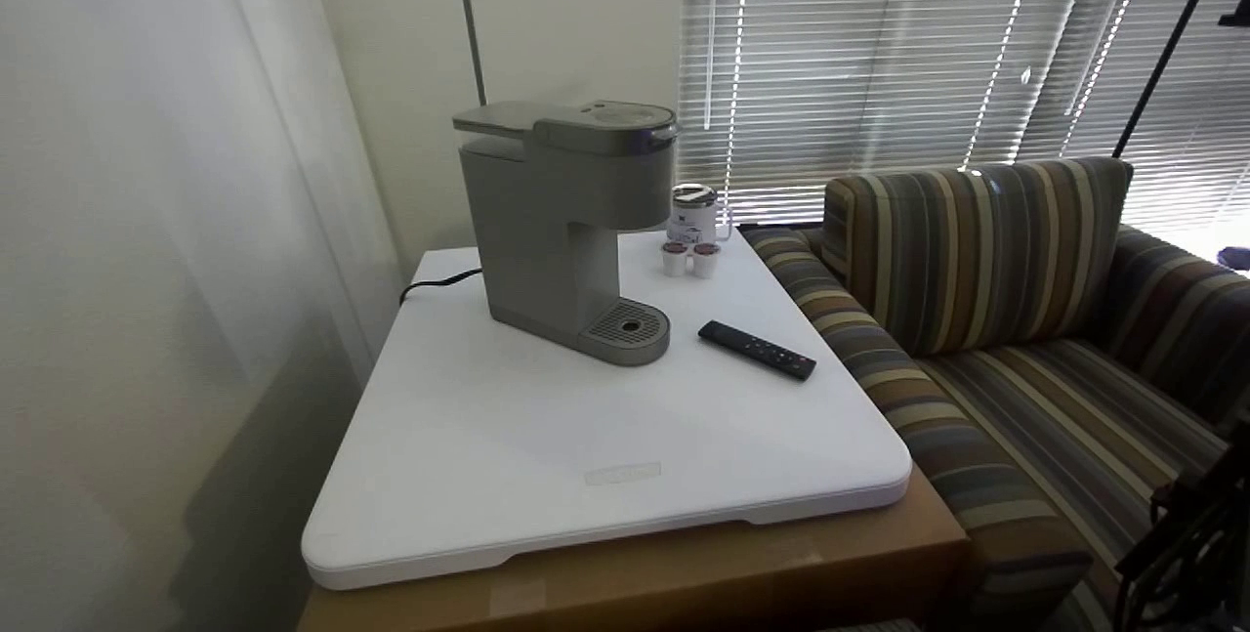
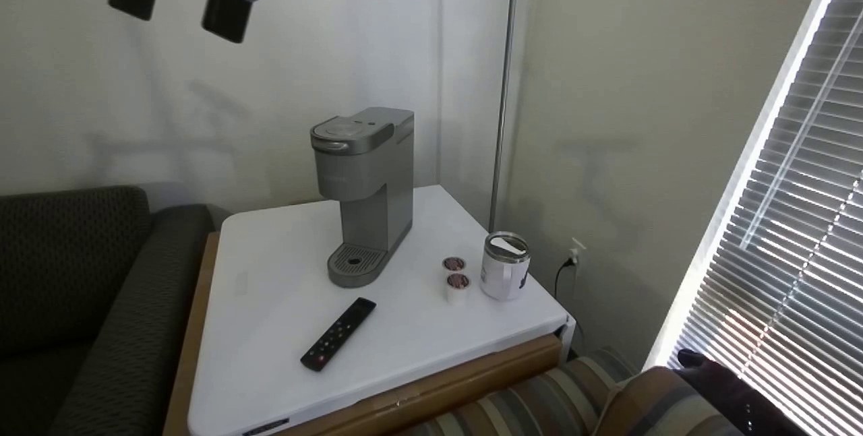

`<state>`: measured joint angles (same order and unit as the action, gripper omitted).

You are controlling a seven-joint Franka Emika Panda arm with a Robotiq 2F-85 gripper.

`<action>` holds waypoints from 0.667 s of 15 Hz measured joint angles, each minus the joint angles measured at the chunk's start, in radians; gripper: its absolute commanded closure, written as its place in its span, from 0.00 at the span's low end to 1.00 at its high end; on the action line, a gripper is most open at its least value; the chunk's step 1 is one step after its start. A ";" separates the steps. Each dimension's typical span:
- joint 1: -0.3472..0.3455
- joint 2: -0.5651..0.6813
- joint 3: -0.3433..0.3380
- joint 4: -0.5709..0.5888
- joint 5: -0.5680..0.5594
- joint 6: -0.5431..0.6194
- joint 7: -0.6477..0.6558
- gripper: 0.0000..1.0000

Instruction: Open the coffee machine chamber

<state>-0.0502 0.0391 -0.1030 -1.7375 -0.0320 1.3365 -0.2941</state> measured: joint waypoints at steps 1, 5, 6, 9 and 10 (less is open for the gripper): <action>0.000 -0.006 0.001 0.000 0.038 -0.023 0.055 0.00; 0.005 -0.009 0.018 0.000 0.049 -0.062 0.183 0.00; 0.005 -0.009 0.019 0.000 0.049 -0.062 0.182 0.00; 0.004 -0.008 0.019 0.000 0.053 -0.062 0.183 0.00; 0.005 -0.008 0.020 0.000 0.060 -0.062 0.189 0.00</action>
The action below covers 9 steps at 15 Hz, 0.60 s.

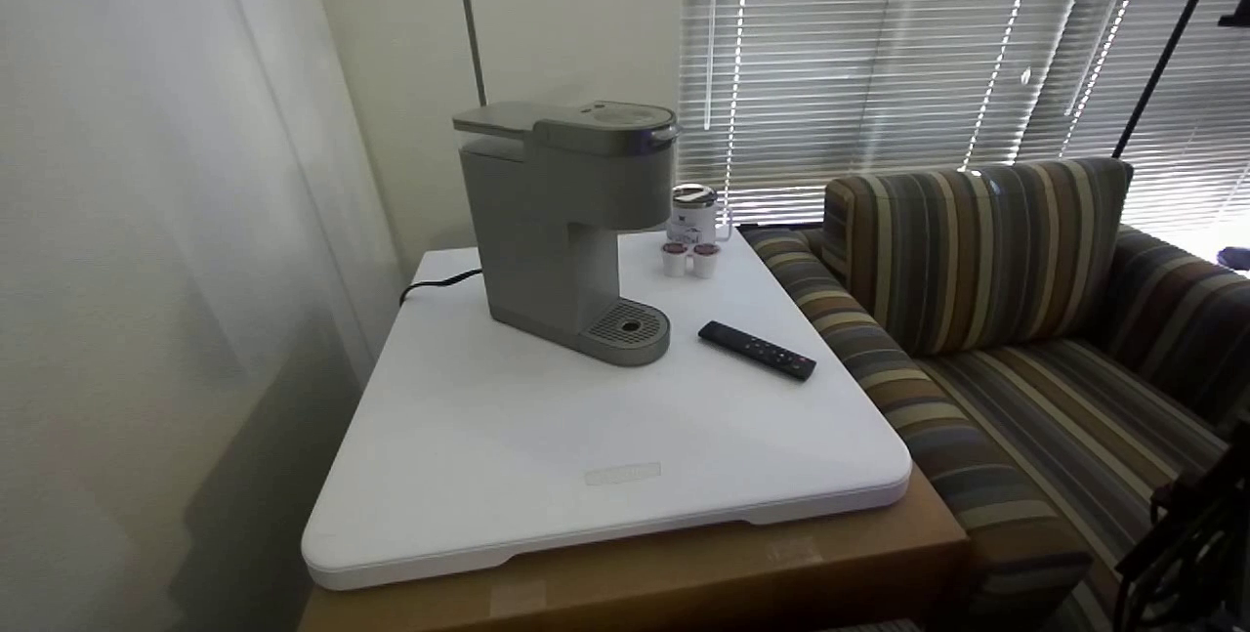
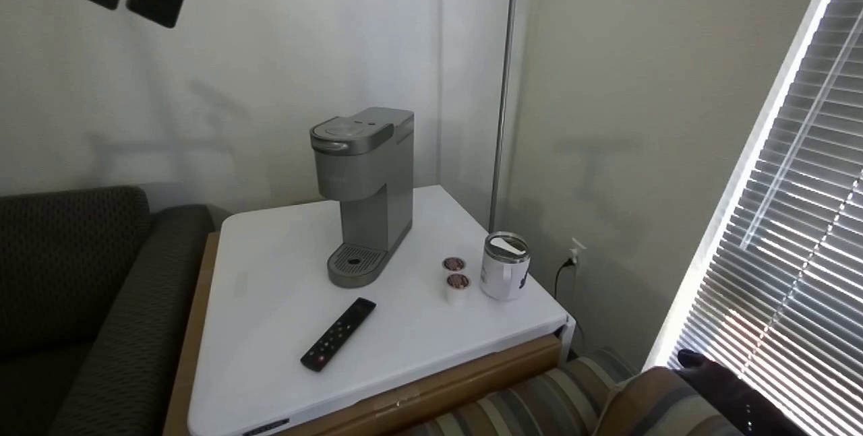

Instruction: Open the coffee machine chamber

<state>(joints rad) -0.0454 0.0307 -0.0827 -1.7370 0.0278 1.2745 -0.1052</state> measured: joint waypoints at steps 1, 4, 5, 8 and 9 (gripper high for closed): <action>0.001 0.002 0.002 0.003 0.015 0.000 0.014 0.00; 0.008 0.024 0.019 0.029 0.078 0.001 0.086 0.00; 0.014 0.041 0.028 0.044 0.094 0.003 0.114 0.00; 0.032 0.117 0.047 0.100 0.171 0.020 0.211 0.00; 0.035 0.150 0.050 0.123 0.213 0.030 0.250 0.00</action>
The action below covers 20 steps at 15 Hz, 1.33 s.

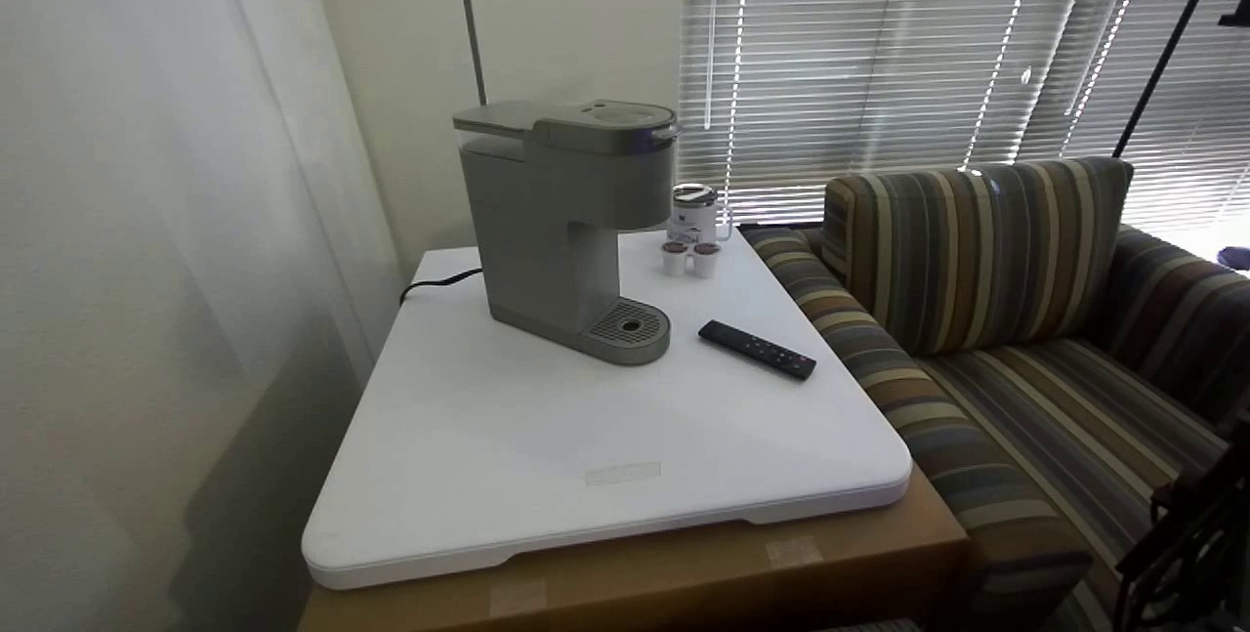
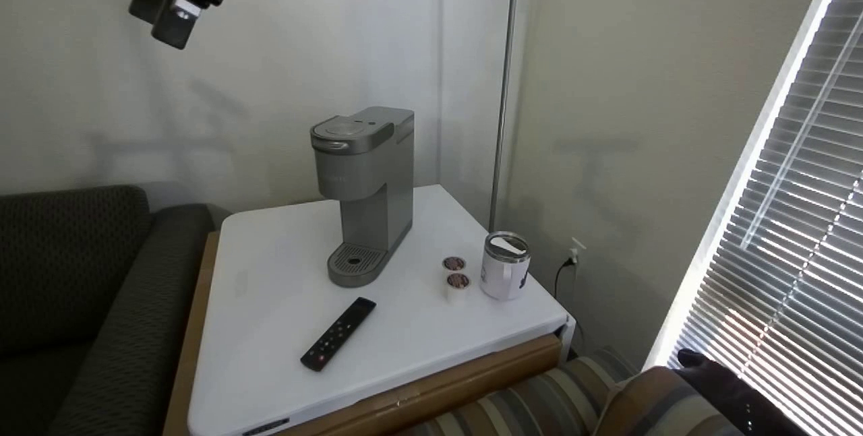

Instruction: Open the coffee machine chamber

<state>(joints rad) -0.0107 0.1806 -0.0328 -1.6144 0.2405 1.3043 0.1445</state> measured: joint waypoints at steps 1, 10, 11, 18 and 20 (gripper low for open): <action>0.002 0.033 0.001 0.022 0.037 0.015 0.036 0.00; 0.043 0.313 0.004 0.218 0.051 0.058 0.170 0.26; 0.048 0.335 0.004 0.237 0.039 0.055 0.176 0.32; 0.057 0.442 0.003 0.351 -0.042 0.010 0.197 0.82; 0.057 0.461 0.002 0.375 -0.045 -0.005 0.208 0.96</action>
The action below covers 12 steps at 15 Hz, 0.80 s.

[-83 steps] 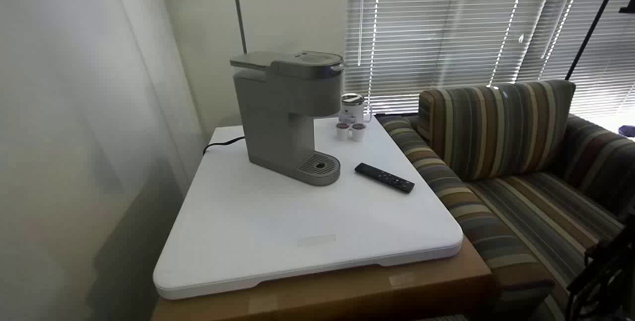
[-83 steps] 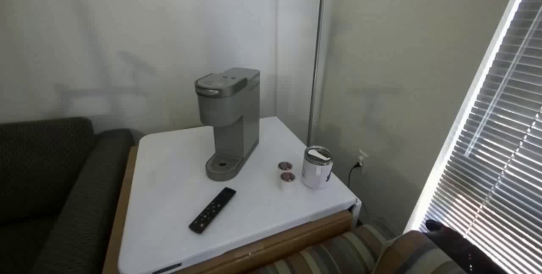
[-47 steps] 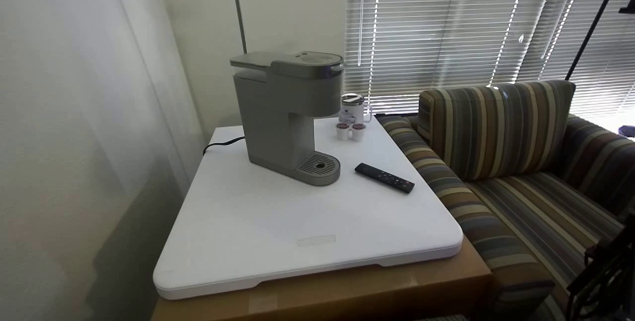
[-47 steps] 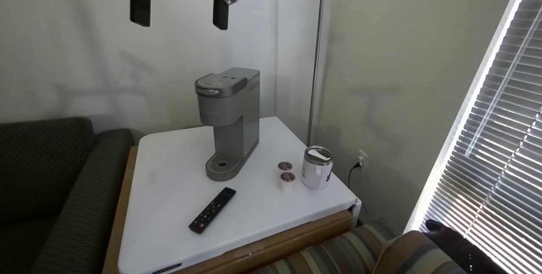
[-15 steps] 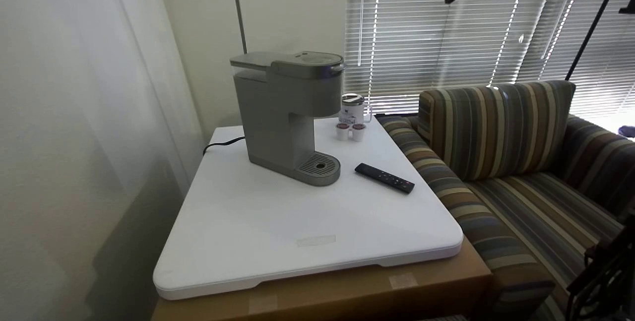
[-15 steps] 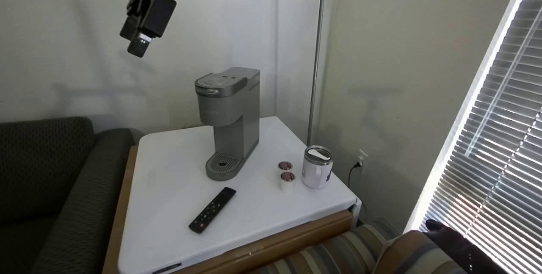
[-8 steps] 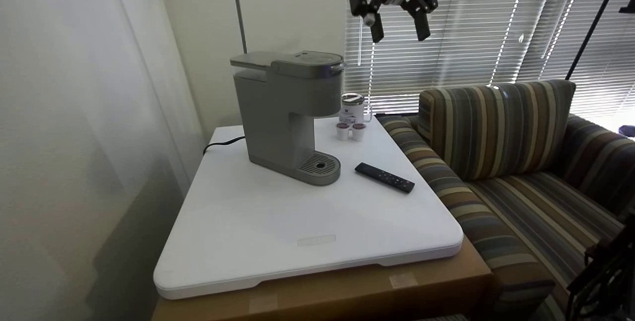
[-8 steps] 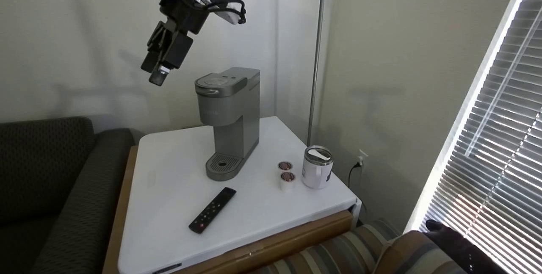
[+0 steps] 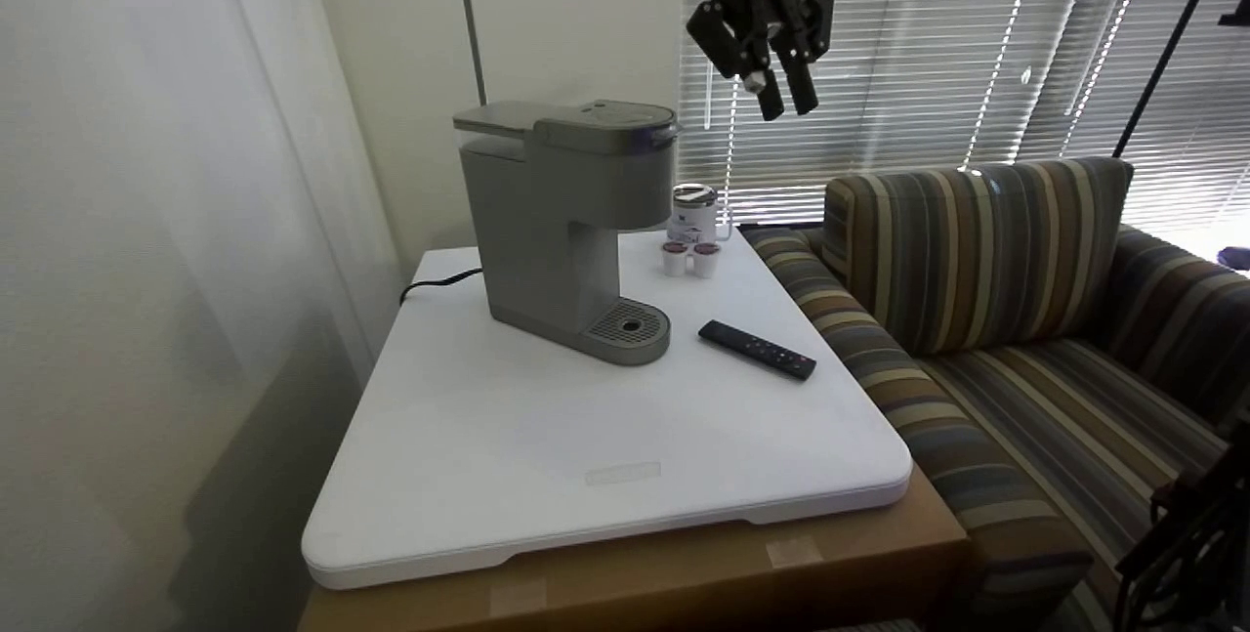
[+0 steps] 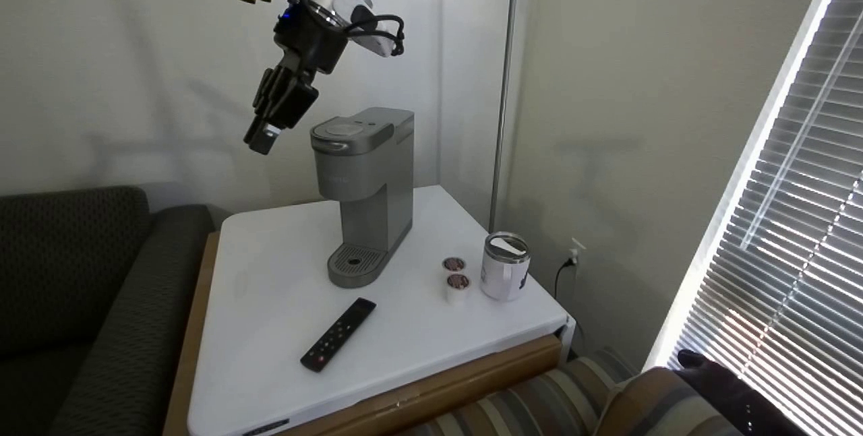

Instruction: Open the coffee machine chamber

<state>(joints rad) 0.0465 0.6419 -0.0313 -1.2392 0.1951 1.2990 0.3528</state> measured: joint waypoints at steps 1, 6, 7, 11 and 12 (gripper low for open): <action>0.000 0.005 -0.001 0.007 0.000 -0.002 0.015 0.99; 0.002 0.009 -0.002 0.012 0.031 0.019 0.161 1.00; 0.002 0.009 -0.003 0.012 0.042 0.034 0.189 1.00; 0.000 0.010 -0.007 0.012 0.068 0.078 0.237 0.99; -0.001 0.010 -0.007 0.012 0.069 0.078 0.237 1.00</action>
<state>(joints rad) 0.0458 0.6518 -0.0385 -1.2270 0.2637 1.3773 0.5900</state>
